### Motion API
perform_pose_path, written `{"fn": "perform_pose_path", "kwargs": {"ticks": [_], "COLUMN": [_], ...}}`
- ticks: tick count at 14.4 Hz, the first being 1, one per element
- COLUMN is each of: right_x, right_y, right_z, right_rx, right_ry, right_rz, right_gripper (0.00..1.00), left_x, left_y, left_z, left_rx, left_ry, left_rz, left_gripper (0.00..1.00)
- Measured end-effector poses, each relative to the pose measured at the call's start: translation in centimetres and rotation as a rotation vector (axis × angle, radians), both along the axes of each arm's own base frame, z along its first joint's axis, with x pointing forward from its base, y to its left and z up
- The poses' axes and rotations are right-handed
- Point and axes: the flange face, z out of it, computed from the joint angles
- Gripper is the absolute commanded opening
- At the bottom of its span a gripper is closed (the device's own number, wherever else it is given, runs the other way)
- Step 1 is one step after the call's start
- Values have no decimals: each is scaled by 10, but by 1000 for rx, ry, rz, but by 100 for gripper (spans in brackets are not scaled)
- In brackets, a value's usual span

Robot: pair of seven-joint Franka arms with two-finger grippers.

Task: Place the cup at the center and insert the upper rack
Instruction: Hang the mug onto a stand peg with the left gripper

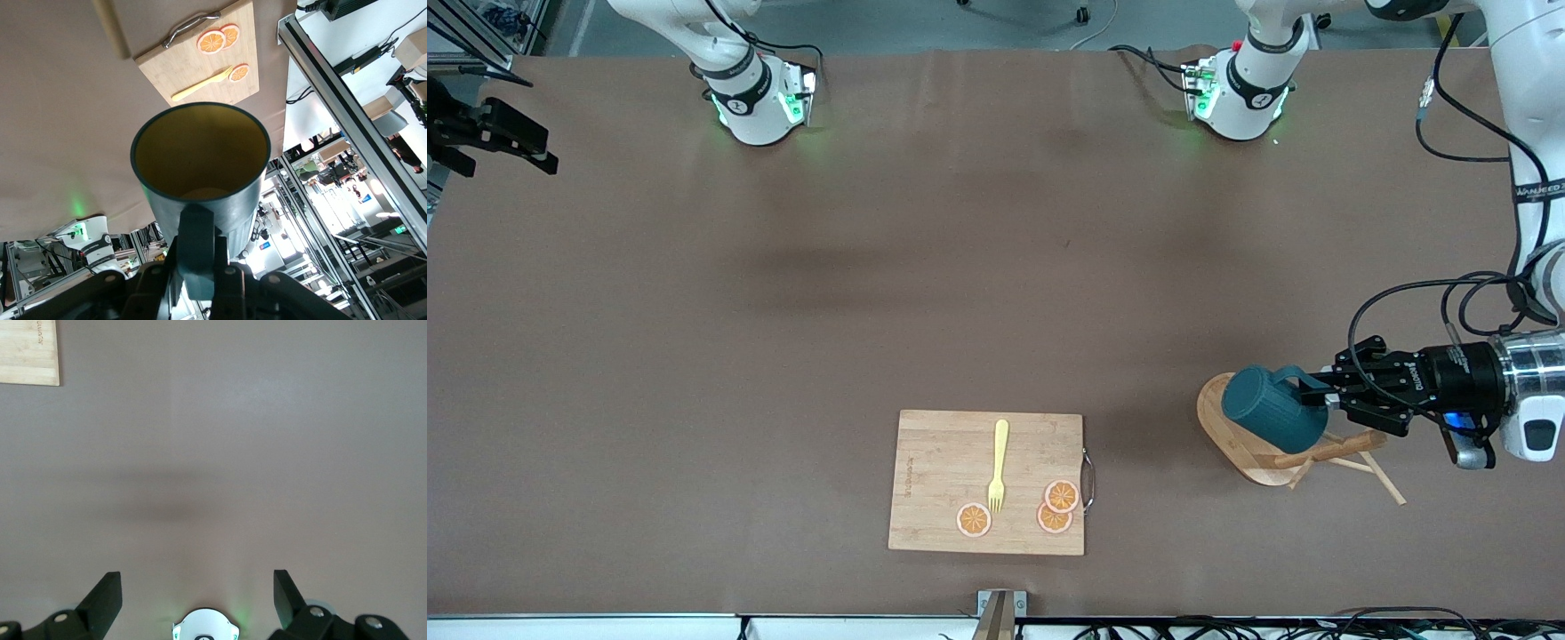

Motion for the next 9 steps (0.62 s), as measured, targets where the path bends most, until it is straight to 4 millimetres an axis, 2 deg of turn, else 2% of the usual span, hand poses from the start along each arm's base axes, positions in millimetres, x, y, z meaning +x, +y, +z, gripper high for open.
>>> {"fn": "perform_pose_path", "kwargs": {"ticks": [3,6,9], "right_x": [0,0,0], "right_y": [0,0,0], "right_z": [0,0,0], "right_rx": [0,0,0], "right_ry": [0,0,0], "right_rz": [0,0,0], "right_gripper": [100,100,100], "left_x": [3,4,4], "left_y": [5,21,30], "left_z": [-16,-29,-34], "left_rx": [-10,-13,-14], "left_ry": [-24,-67,-71], "left_rz": [-9,-13,-6], "left_gripper": [2,2,2]}}
